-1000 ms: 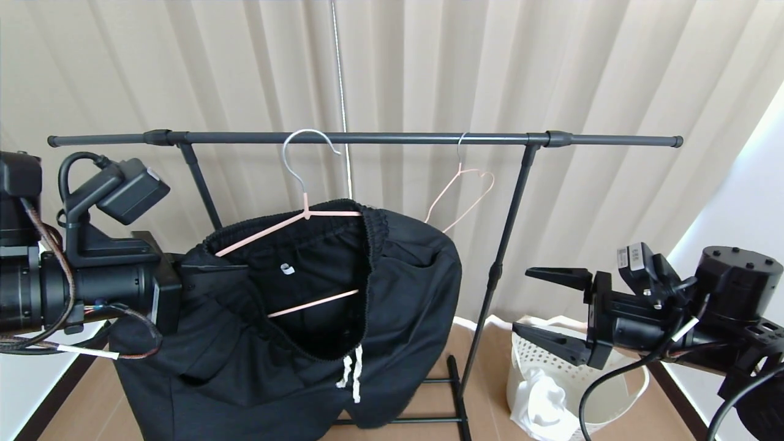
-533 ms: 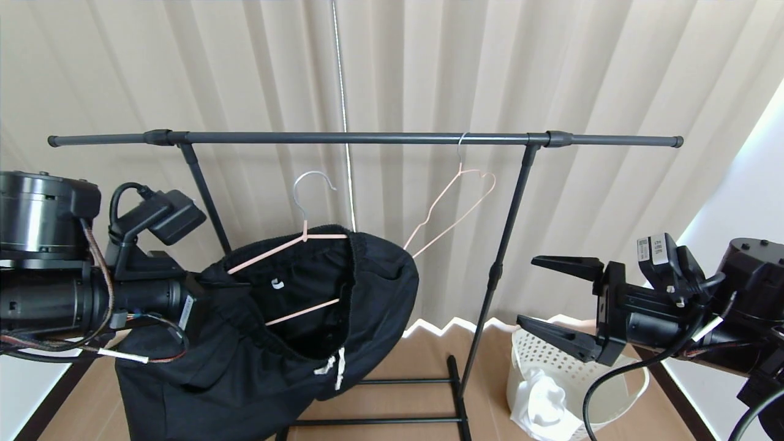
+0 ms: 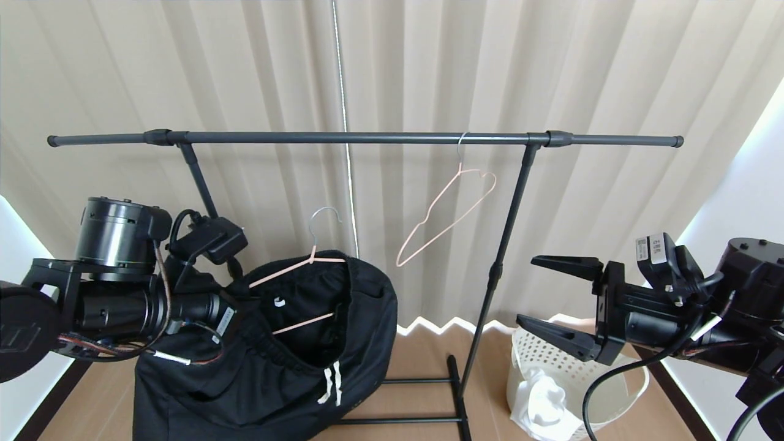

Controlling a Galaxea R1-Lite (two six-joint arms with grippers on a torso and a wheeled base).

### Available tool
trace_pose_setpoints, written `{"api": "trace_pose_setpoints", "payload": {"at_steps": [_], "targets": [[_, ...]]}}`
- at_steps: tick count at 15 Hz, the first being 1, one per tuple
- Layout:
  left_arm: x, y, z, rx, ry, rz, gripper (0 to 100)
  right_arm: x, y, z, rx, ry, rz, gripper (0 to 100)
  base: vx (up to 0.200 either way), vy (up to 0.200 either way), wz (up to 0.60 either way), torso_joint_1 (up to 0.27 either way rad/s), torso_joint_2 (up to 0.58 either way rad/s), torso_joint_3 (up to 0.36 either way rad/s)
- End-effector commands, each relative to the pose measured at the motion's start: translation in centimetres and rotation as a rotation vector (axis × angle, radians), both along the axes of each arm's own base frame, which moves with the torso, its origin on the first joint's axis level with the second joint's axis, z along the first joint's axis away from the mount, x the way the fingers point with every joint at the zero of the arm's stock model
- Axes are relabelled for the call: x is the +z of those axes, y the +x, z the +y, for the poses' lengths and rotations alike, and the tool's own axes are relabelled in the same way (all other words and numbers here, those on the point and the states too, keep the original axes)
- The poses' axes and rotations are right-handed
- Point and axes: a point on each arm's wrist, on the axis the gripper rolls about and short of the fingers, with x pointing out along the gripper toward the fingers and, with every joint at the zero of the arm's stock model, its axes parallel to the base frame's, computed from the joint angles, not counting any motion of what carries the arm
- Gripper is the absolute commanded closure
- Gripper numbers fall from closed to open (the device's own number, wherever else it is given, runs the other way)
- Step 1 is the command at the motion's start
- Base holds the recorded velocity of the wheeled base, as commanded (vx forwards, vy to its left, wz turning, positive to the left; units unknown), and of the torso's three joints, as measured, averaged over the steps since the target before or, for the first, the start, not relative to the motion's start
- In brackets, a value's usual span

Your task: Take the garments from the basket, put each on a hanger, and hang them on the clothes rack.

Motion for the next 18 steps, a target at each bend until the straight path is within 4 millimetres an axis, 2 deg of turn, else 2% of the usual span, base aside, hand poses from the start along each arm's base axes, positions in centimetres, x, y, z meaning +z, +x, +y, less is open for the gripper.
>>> {"api": "trace_pose_setpoints", "payload": {"at_steps": [1,3,5,6,8,12,13,14,15,16,18], "targets": [[-1.3,1.2,-0.5,0.021,0.020,0.016,100,-0.1,0.0,0.0,0.001,0.000,0.002,0,0.000,0.000,0.00,0.000,0.00,0.000],[-1.2,2.8,-0.8,0.068,-0.041,-0.032,100,0.0,0.0,0.0,0.001,0.000,0.001,0,0.000,0.000,0.00,0.000,0.00,0.000],[-0.8,5.5,-1.4,0.127,-0.135,-0.101,100,-0.1,0.3,0.1,-0.008,-0.002,0.003,0,0.000,0.000,0.00,0.000,0.00,0.000],[-0.7,5.7,-1.5,0.130,-0.141,-0.105,100,-0.1,0.3,0.0,-0.010,-0.002,0.003,0,0.000,0.000,0.00,0.000,0.00,0.000],[0.5,7.6,-3.4,0.126,-0.252,-0.183,100,-0.2,0.4,0.0,-0.025,-0.005,0.004,0,0.000,0.000,0.00,0.000,0.00,0.000],[1.6,10.8,-4.7,0.141,-0.327,-0.253,100,-0.2,0.4,0.0,-0.025,-0.004,0.003,0,0.000,0.000,0.00,0.000,0.00,0.000],[1.7,11.9,-5.1,0.149,-0.345,-0.264,100,-0.1,0.4,0.0,-0.025,-0.004,0.001,0,0.000,0.000,0.00,0.000,0.00,0.000],[1.7,11.9,-5.1,0.149,-0.345,-0.265,100,-0.1,0.4,0.0,-0.025,-0.004,0.001,0,0.000,0.000,0.00,0.000,0.00,0.000],[1.9,13.3,-5.7,0.163,-0.389,-0.277,100,-0.1,0.4,0.0,-0.025,-0.004,0.000,0,0.000,0.000,0.00,0.000,0.00,0.000],[1.8,13.6,-5.9,0.164,-0.396,-0.277,100,-0.1,0.4,0.0,-0.025,-0.004,0.000,0,0.000,0.000,0.00,0.000,0.00,0.000],[0.7,15.4,-6.3,0.212,-0.379,-0.286,100,-0.1,0.4,0.0,-0.025,-0.004,0.000,0,0.000,0.000,0.00,0.000,0.00,0.000]]}}
